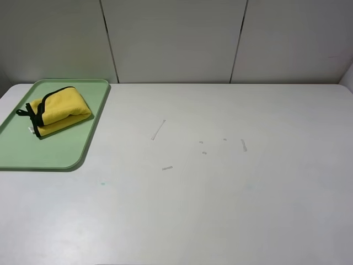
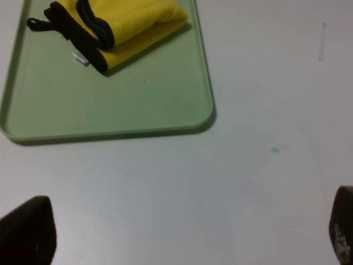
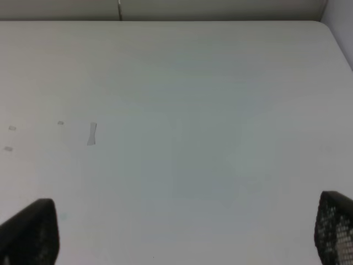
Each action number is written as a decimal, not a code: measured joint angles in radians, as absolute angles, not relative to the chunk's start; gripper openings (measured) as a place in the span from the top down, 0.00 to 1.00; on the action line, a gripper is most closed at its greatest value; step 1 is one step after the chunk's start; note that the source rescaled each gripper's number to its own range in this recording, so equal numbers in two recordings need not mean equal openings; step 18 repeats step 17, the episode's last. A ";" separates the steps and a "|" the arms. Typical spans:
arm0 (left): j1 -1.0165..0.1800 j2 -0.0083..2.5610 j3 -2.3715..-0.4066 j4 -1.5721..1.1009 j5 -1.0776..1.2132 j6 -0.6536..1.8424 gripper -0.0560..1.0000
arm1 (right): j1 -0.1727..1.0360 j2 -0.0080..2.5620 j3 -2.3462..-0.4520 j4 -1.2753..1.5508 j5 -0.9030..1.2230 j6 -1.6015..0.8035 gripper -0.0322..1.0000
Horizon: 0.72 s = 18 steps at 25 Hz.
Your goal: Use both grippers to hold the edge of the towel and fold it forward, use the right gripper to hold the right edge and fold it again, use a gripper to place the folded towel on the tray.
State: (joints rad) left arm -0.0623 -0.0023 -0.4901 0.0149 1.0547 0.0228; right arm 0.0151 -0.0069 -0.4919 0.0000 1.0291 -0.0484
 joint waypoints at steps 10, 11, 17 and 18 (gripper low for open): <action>-0.062 -0.002 -0.490 0.015 1.055 0.024 0.00 | 0.015 -0.007 -0.492 0.000 1.029 -0.048 0.00; -0.062 -0.002 -0.490 0.015 1.055 0.024 0.00 | 0.015 -0.007 -0.492 0.000 1.029 -0.048 0.00; -0.062 -0.002 -0.490 0.015 1.055 0.024 0.00 | 0.015 -0.007 -0.492 0.000 1.029 -0.048 0.00; -0.062 -0.002 -0.490 0.015 1.055 0.024 0.00 | 0.015 -0.007 -0.492 0.000 1.029 -0.048 0.00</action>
